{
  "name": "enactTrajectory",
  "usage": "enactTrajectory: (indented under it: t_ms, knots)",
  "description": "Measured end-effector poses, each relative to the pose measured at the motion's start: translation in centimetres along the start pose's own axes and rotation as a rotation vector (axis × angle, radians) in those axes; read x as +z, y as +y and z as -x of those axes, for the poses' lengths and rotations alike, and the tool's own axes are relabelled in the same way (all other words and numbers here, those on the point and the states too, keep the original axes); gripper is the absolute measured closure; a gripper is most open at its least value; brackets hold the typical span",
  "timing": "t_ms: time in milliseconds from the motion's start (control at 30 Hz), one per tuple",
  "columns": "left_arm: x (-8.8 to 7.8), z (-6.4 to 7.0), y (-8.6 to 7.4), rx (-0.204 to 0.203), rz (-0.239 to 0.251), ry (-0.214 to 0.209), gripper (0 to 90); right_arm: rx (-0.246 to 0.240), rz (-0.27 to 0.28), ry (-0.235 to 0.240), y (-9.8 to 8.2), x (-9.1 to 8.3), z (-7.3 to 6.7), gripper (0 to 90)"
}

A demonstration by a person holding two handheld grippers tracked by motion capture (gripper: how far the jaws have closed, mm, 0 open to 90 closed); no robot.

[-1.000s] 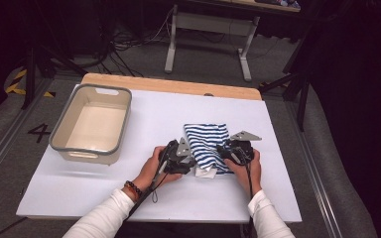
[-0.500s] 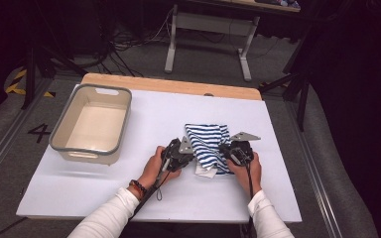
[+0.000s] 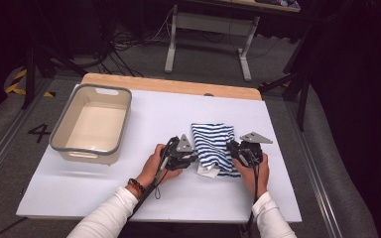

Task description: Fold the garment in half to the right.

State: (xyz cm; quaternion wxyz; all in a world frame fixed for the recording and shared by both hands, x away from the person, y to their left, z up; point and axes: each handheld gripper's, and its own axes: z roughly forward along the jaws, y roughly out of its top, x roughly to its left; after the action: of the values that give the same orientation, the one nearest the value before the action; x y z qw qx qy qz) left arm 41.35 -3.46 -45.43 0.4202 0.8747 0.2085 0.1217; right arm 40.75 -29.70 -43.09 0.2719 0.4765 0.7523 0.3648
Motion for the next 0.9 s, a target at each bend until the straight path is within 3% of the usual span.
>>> enactTrajectory:
  t_ms: [33, 67, 100, 167, 267, 400, 467, 567, 633, 700, 800, 833, 867, 900]
  knots:
    - [0.0, 0.0, 0.0, -0.003, 0.002, -0.015, 65.8, -0.004, -0.011, -0.028, 0.0, 0.0, 0.0, 54.2]
    - [0.1, -0.1, -0.1, -0.014, 0.011, -0.022, 63.8, -0.013, -0.024, -0.050, 0.1, 0.0, 0.1, 51.8]
    - [0.2, -0.1, 0.0, -0.013, 0.007, 0.002, 61.5, -0.027, -0.032, -0.063, 0.1, -0.1, 0.1, 51.3]
    - [0.1, -0.2, 0.1, -0.019, 0.021, -0.006, 55.5, -0.044, 0.002, -0.081, 0.2, -0.4, 0.2, 47.5]
    - [0.3, -0.2, 0.3, -0.027, 0.015, -0.004, 53.3, -0.065, 0.051, -0.034, 0.4, -0.7, -0.1, 50.3]
    - [1.1, -0.2, 0.8, -0.034, -0.011, 0.002, 52.5, -0.080, 0.004, 0.015, 0.2, 0.5, -0.6, 55.2]
    - [1.4, -0.2, 1.0, -0.033, -0.017, -0.001, 59.2, -0.077, -0.035, 0.027, -0.1, 1.2, -0.6, 56.3]
    - [1.7, -0.2, 1.1, -0.025, -0.031, -0.030, 71.4, -0.028, -0.110, 0.040, -0.6, 2.2, -0.2, 53.3]
    - [2.0, -0.1, 1.2, -0.016, -0.055, -0.036, 82.4, 0.004, -0.111, 0.044, -0.9, 2.4, 0.1, 52.0]
    - [2.2, -0.1, 1.1, -0.003, -0.075, -0.014, 90.0, 0.015, -0.107, 0.046, -1.0, 2.4, 0.3, 58.5]
    - [2.4, -0.4, 1.0, -0.011, -0.080, -0.003, 90.0, -0.017, -0.097, 0.038, -1.1, 2.3, 0.1, 75.9]
    - [2.4, -0.4, 1.0, -0.011, -0.080, -0.003, 90.0, -0.017, -0.097, 0.038, -1.1, 2.3, 0.1, 75.9]
    - [2.2, -0.6, 1.0, -0.019, -0.064, -0.008, 90.0, -0.055, -0.095, 0.018, -1.0, 2.1, -0.2, 84.6]
    - [2.0, -0.7, 0.9, -0.025, -0.061, -0.005, 90.0, -0.059, -0.090, 0.020, -1.0, 2.0, -0.3, 85.8]
